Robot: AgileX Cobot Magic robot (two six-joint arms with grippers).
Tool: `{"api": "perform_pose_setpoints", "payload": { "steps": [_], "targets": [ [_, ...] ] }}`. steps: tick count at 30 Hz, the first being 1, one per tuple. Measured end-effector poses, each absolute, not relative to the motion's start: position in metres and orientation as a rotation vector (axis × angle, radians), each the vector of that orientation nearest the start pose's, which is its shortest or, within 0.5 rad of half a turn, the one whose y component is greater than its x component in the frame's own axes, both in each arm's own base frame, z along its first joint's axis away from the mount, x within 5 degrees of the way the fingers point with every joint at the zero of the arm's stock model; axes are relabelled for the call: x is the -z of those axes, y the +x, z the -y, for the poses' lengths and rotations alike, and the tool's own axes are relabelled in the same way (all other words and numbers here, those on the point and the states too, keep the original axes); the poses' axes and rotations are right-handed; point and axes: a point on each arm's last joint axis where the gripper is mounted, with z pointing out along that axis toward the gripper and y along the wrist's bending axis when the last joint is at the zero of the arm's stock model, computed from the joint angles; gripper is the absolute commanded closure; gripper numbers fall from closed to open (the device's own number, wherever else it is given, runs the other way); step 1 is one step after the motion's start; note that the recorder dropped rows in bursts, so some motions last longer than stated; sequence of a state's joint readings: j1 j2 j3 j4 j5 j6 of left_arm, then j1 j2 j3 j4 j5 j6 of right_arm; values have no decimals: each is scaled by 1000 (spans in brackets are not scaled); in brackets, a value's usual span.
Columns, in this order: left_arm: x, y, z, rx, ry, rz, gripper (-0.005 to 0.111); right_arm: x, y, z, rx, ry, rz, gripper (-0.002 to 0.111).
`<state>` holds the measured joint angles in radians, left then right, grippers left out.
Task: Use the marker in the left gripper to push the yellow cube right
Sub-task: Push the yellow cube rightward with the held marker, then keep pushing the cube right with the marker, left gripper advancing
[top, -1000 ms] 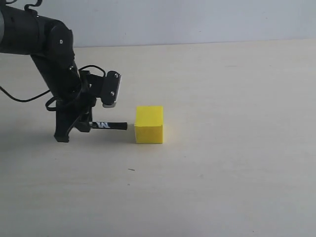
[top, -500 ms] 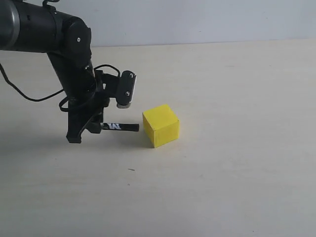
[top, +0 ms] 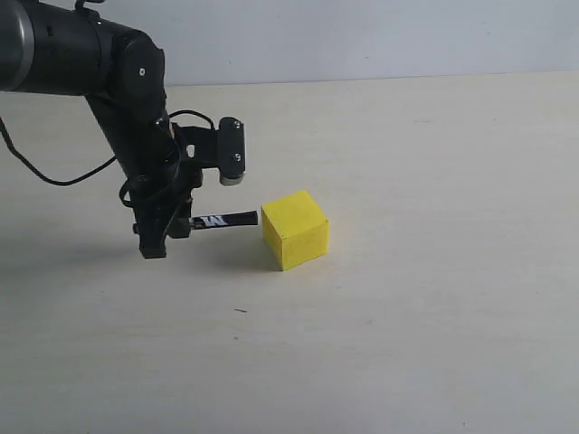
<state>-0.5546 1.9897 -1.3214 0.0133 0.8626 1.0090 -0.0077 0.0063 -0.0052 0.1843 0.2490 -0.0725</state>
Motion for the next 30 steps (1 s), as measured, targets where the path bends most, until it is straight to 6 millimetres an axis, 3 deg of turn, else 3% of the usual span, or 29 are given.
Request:
{"api": "perform_pose_setpoints", "payload": {
  "steps": [7,20,26,30],
  "targets": [
    [-157,318,227,68,-2427,2310,107,-192,56,-4,-112,65,-1729,108],
    [-157,331,203,205,-2393,2262,107,-192,56,-4,-112,65,-1729,108],
    [-152,340,209,199,-2348,2301,107,-192,56,-4,-112,65,-1729,108],
    [-142,345,211,179,-2324,2233,107,-192,56,-4,-112,65,-1729,108]
  ]
}}
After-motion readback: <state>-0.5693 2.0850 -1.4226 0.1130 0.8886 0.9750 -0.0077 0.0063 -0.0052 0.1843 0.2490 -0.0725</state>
